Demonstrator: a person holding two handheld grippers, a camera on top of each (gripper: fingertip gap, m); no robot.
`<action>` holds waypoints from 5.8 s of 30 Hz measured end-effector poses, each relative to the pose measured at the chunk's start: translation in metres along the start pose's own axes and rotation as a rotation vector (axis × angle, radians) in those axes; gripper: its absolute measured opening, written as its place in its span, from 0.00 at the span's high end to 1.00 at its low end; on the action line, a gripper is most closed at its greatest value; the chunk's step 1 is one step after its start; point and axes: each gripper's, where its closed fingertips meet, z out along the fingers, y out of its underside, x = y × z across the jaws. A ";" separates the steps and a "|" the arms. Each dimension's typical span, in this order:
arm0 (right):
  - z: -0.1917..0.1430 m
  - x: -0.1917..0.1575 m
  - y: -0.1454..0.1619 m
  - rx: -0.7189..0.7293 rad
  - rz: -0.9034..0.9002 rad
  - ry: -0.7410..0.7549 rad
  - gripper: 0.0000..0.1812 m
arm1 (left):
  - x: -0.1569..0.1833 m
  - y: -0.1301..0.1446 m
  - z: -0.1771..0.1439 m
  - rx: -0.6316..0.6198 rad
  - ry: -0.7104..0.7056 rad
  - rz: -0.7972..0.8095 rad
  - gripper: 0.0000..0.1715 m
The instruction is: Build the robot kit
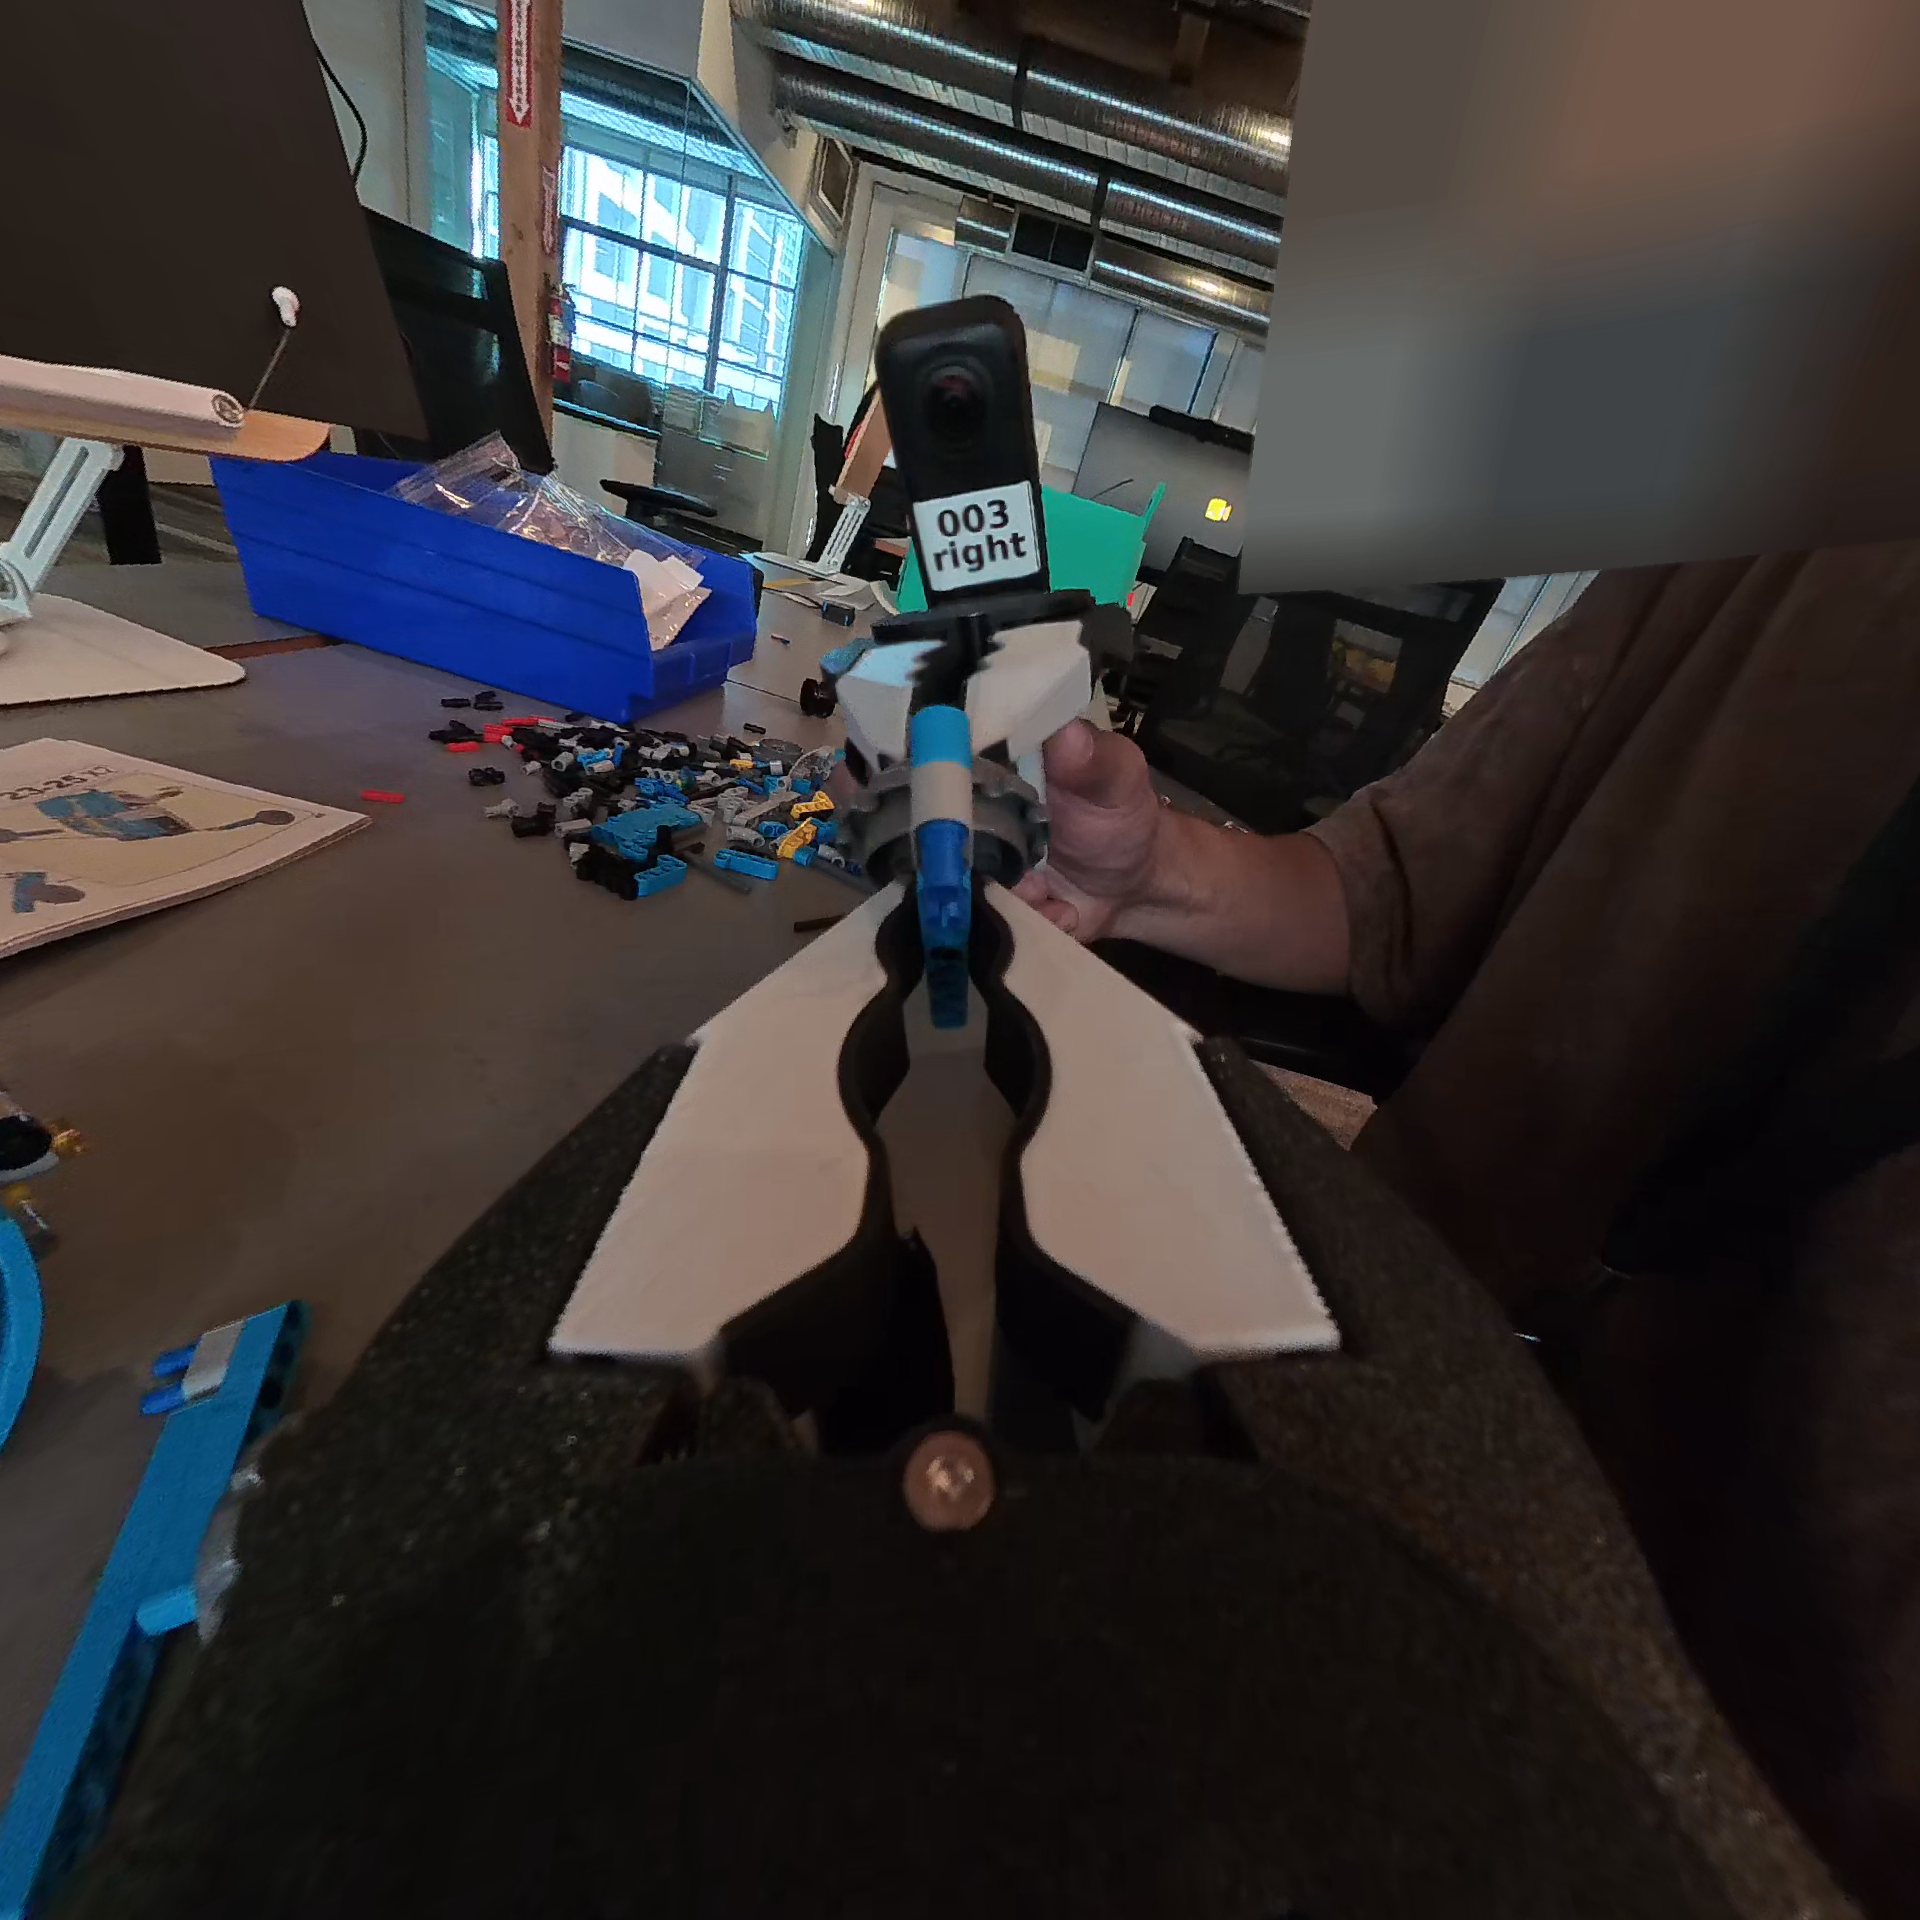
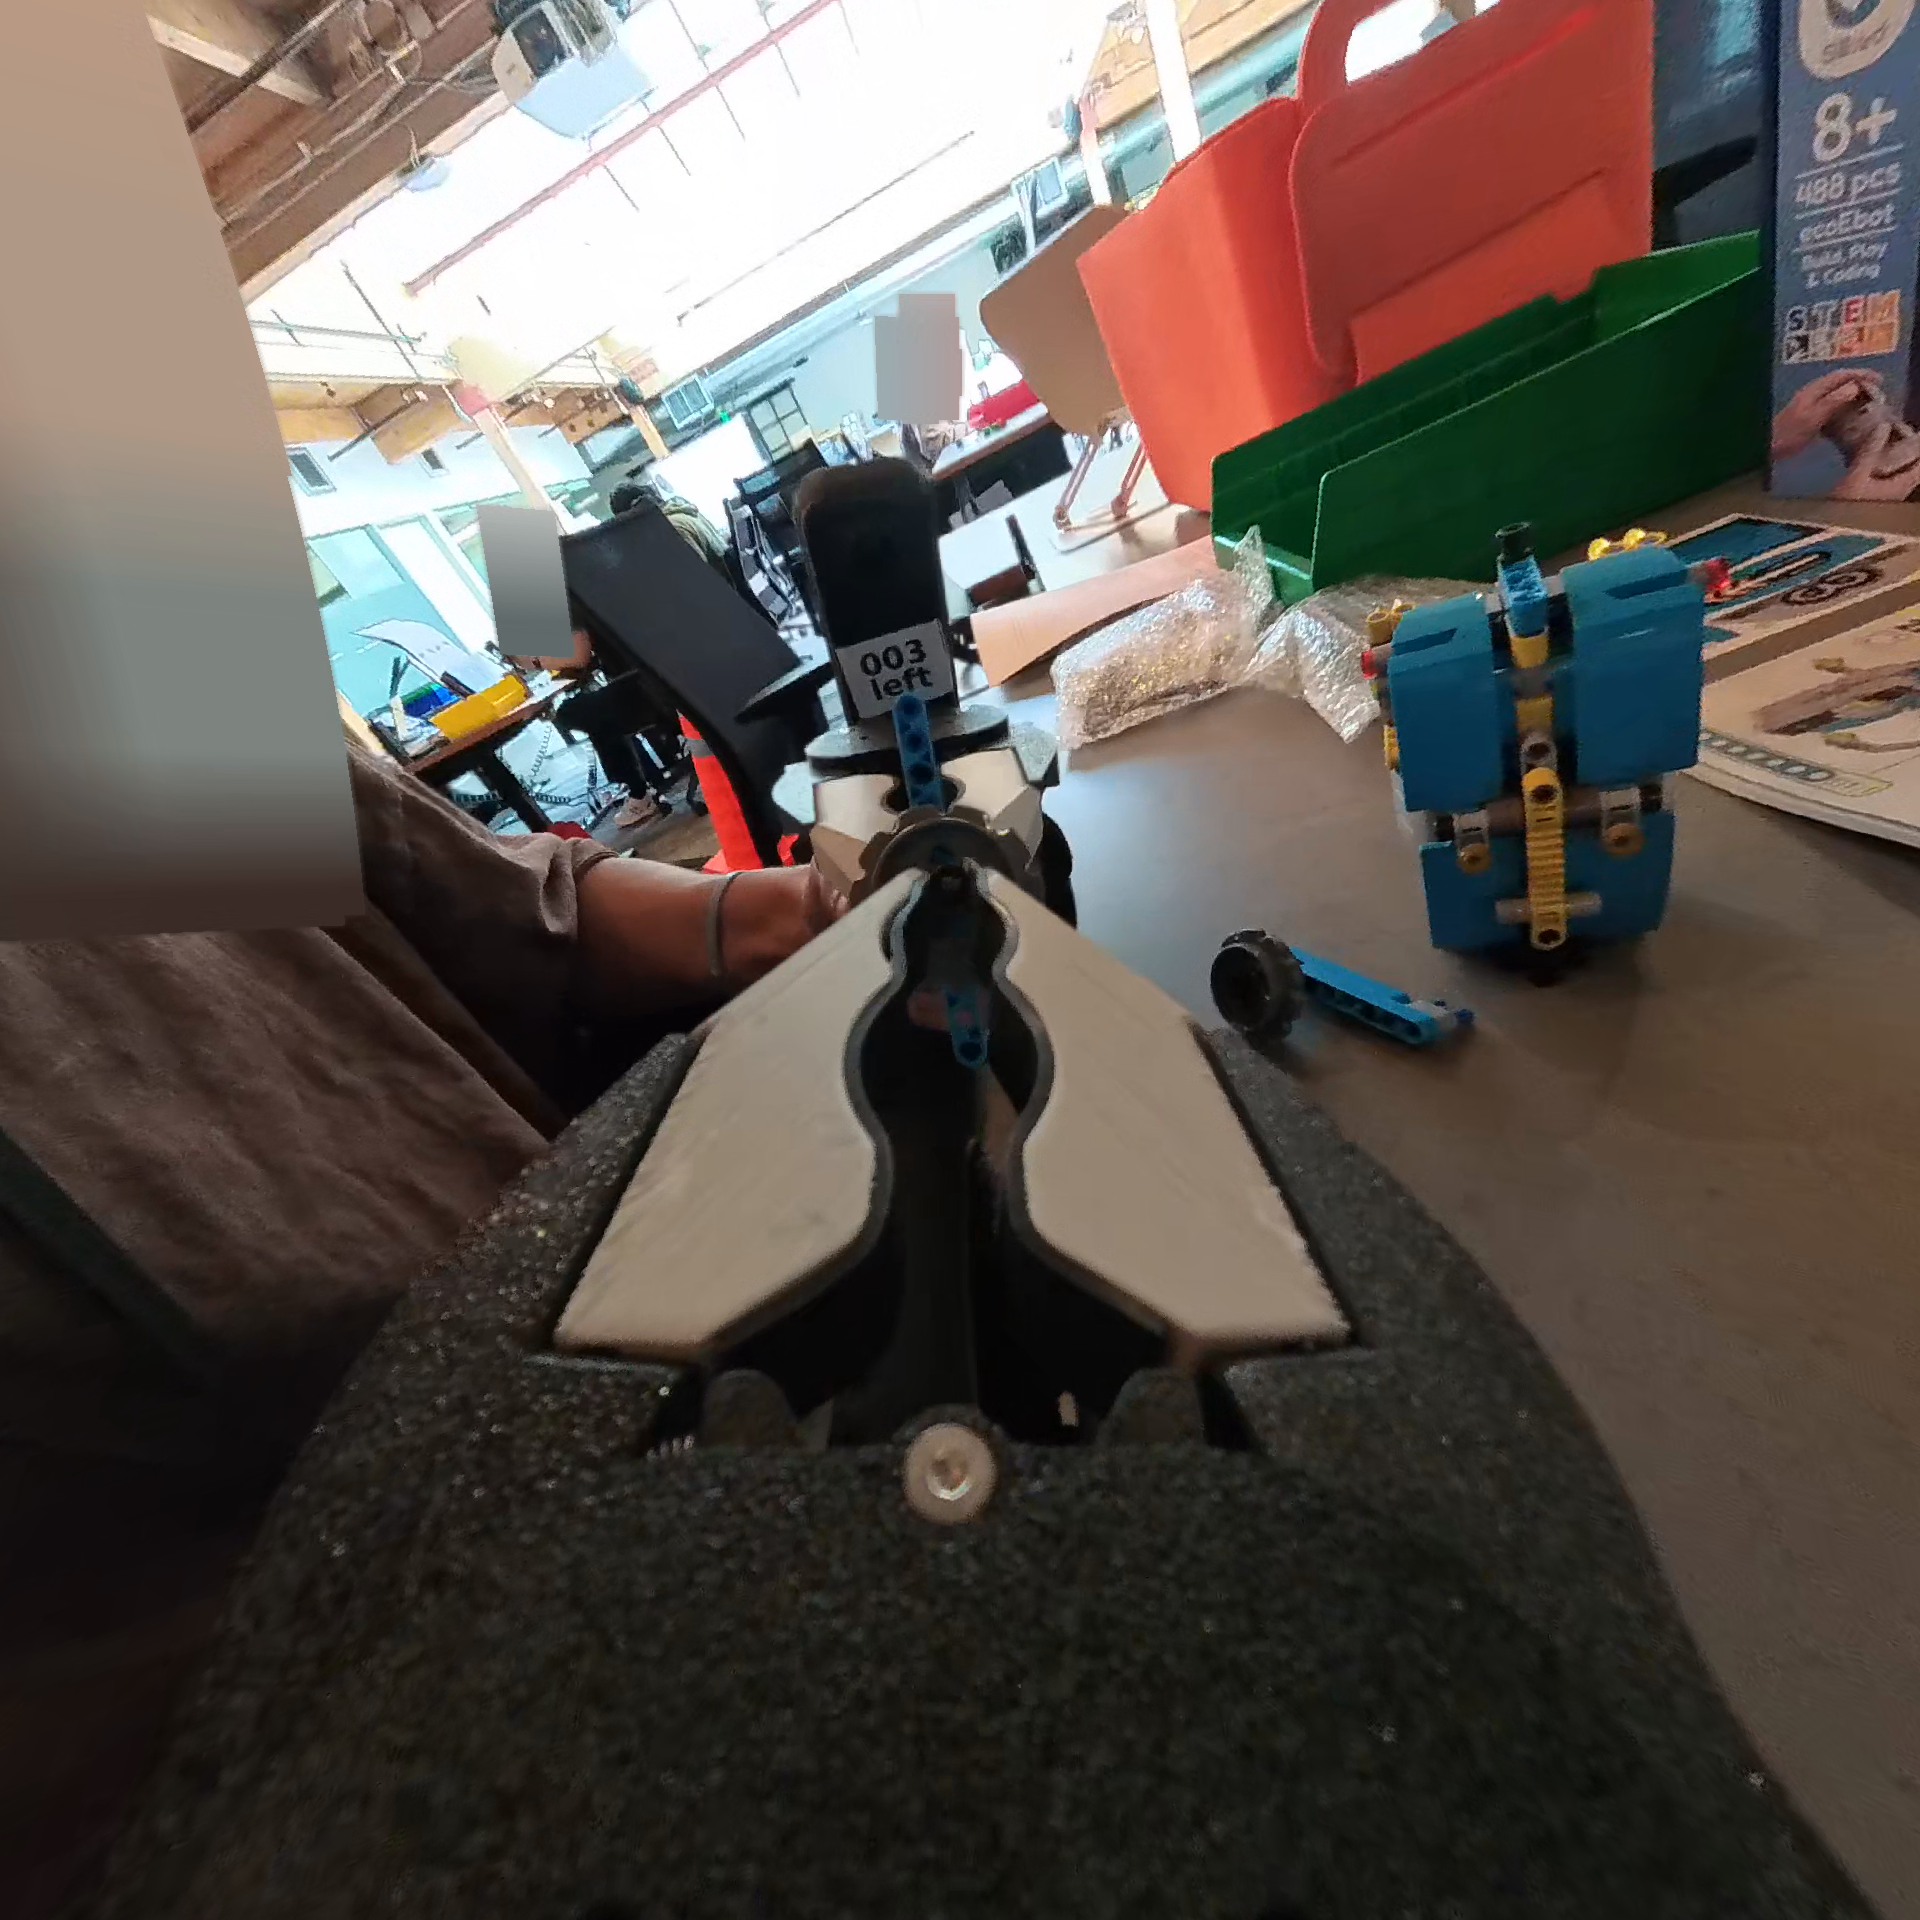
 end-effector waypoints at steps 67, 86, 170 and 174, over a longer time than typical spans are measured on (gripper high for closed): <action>-0.016 0.016 0.023 -0.047 0.260 -0.094 0.96 | -0.013 0.033 0.012 -0.210 -0.158 0.164 0.96; -0.133 0.083 0.127 -1.045 -0.022 0.538 0.95 | -0.030 0.025 0.005 -0.157 -0.223 0.082 0.96; -0.012 0.011 0.039 -0.163 0.072 0.041 0.96 | -0.009 0.037 0.010 -0.237 -0.150 0.191 0.96; -0.012 0.012 0.040 -0.162 0.087 0.036 0.96 | -0.008 0.038 0.010 -0.240 -0.147 0.195 0.96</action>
